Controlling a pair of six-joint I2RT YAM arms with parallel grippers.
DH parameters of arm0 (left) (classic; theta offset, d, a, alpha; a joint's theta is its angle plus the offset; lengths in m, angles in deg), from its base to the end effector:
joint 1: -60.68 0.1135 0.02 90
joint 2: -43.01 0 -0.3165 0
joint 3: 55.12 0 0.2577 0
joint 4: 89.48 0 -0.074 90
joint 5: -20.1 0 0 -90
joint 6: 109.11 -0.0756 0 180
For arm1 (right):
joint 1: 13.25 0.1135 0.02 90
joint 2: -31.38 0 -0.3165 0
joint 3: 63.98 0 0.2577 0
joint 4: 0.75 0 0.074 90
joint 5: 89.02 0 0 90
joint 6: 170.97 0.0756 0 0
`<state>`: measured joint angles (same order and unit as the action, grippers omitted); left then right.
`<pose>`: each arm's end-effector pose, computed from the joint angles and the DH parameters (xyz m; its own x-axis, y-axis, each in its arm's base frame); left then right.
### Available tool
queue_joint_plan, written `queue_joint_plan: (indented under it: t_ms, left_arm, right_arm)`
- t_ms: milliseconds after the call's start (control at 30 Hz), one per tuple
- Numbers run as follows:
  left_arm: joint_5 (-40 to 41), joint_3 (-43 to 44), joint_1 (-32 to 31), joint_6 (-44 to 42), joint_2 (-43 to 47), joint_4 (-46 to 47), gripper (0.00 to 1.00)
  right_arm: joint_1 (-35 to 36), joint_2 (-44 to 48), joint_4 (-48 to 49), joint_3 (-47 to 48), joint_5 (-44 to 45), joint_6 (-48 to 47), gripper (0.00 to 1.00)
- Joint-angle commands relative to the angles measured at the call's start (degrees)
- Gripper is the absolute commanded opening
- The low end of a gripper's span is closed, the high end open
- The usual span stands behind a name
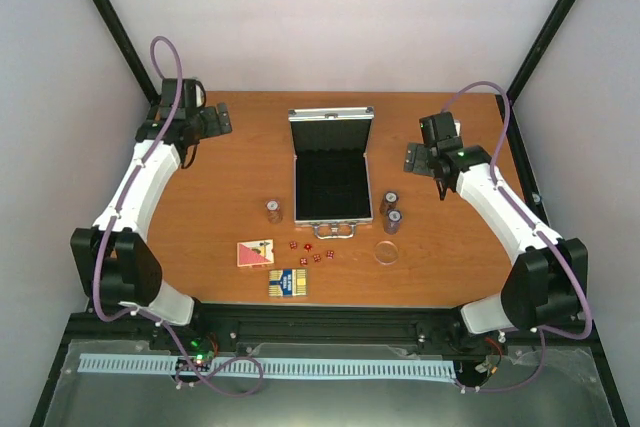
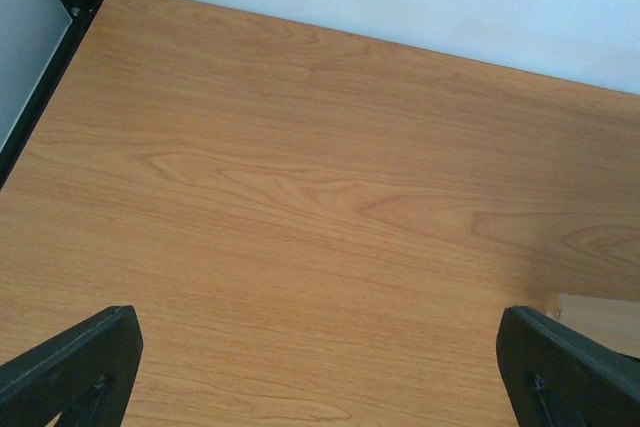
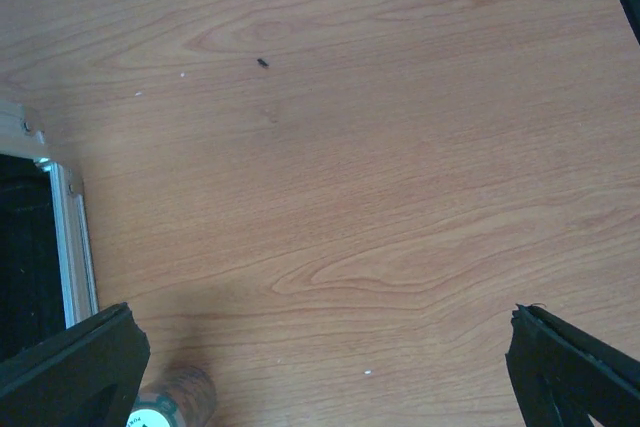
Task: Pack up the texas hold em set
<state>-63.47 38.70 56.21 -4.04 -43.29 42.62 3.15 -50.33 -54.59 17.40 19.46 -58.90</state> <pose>0.3682 -0.0203 0.3665 -0.6217 -0.2106 -0.7544 -0.1753 0.9762 -0.1280 0.3112 0.0666 0.3071 -0.7545 0.1494 -0.6390 0.2090 0.9777 -0.0182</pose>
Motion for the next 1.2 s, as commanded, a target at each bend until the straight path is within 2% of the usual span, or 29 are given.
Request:
queue_joint_plan:
  t_ms: [0,467,833,1167]
  left_arm:
    - [0.57,3.87,-0.22,0.75,-0.92,0.16,1.0]
    - [1.81,3.06,-0.2,0.49,-0.87,0.18,1.0]
    - [1.49,1.26,-0.19,1.18,-0.49,0.45,1.0]
    - [1.16,0.15,-0.19,0.98,-0.37,0.84,1.0]
  right_arm:
    - [0.55,2.4,2.05,-1.64,-2.3,-4.69,1.0]
    - [0.56,0.2,-1.41,0.53,-7.06,-9.06,1.0]
    - [0.88,-5.72,-5.61,2.52,-19.6,-15.7,0.79]
    - [2.27,-11.8,-3.13,0.99,-24.69,-14.12,0.77]
